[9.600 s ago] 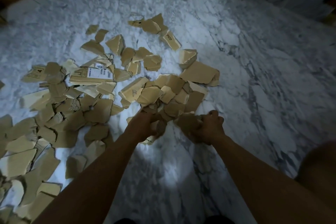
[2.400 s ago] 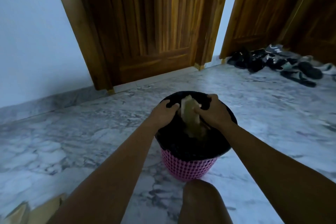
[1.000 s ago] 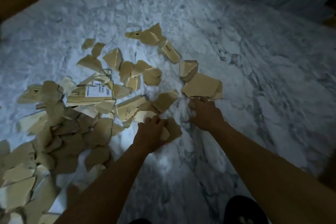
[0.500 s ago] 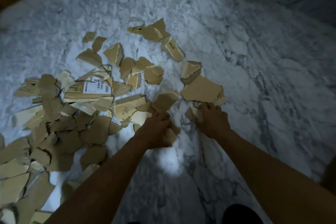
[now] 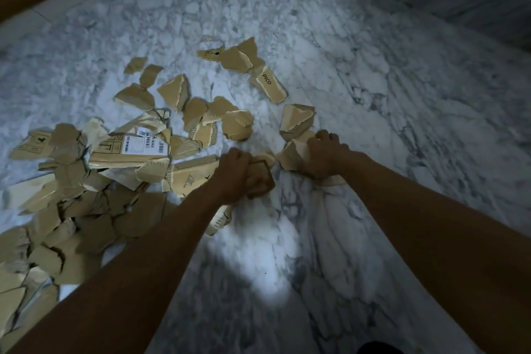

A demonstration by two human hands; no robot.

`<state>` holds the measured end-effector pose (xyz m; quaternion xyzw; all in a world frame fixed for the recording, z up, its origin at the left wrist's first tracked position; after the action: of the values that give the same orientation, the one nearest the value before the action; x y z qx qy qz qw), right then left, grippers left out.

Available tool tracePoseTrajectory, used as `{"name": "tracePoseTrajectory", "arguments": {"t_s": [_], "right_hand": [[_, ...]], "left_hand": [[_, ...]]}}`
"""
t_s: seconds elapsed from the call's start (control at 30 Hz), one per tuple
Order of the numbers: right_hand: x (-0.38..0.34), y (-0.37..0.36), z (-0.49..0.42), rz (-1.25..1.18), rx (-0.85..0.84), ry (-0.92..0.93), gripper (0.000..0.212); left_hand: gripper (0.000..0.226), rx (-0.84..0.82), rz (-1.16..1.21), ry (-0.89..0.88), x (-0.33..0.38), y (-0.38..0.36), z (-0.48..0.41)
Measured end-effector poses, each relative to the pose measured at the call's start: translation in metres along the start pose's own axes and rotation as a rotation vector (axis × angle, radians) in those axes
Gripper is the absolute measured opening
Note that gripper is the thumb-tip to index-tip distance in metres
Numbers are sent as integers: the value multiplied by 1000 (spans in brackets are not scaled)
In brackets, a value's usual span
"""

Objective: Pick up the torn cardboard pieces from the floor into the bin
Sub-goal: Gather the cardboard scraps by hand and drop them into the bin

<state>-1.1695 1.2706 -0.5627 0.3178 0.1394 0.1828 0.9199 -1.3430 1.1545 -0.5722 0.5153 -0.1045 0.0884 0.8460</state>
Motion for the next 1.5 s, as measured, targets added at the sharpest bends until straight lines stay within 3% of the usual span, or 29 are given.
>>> {"name": "tracePoseTrajectory", "arguments": {"t_s": [0.1,0.27,0.4,0.5,0.6,0.67,0.7,0.73,0.83,0.93,1.13,1.23,1.3,1.4,1.5], "right_hand": [[-1,-20,-11,124,-40,-85,77],[-5,-19,-6,146,268,4,57],[8,-12,-11,-15,191,-47,99],[5,-2,-10,68,290,-60,121],[-3,5,-3,122,414,-31,109],[-5,9,6,44,423,19,74],[-4,15,12,-40,414,51,46],[-2,23,18,-160,375,87,32],[15,49,29,-509,244,193,28],[43,65,39,-724,108,203,57],[63,29,36,-767,-68,99,55],[55,13,30,-886,-34,123,41],[51,13,28,-946,-35,138,43],[56,4,22,-762,-140,43,57],[62,-13,19,-541,-128,-59,75]], "left_hand": [[57,-159,-9,118,-10,-10,-15],[55,-100,-106,169,4,-22,-9],[48,4,-31,88,21,-17,-3],[53,39,139,36,26,-20,-1],[42,38,53,53,26,-19,-1],[25,31,-111,100,27,-16,0],[22,19,-152,131,26,-15,1],[21,4,-167,149,26,-16,1],[27,2,-115,176,20,-21,2],[32,2,12,174,15,-25,0],[36,-6,88,185,10,-30,-3],[37,-12,81,185,9,-31,-4],[36,-22,83,184,9,-32,-5],[37,-42,64,212,11,-30,-5],[38,-43,58,232,12,-31,-4]]}}
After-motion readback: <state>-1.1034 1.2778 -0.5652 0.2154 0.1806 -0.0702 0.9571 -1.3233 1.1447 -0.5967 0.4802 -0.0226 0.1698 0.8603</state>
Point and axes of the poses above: each hand's wrist, its own z-axis away from the middle knuckle, its own y-axis out of the back of the hand, x = y × z, the point moved 7 cm from there along -z, towards the middle knuckle, and after that the axes turned 15 degrees about -x, right-handed, at the moved point
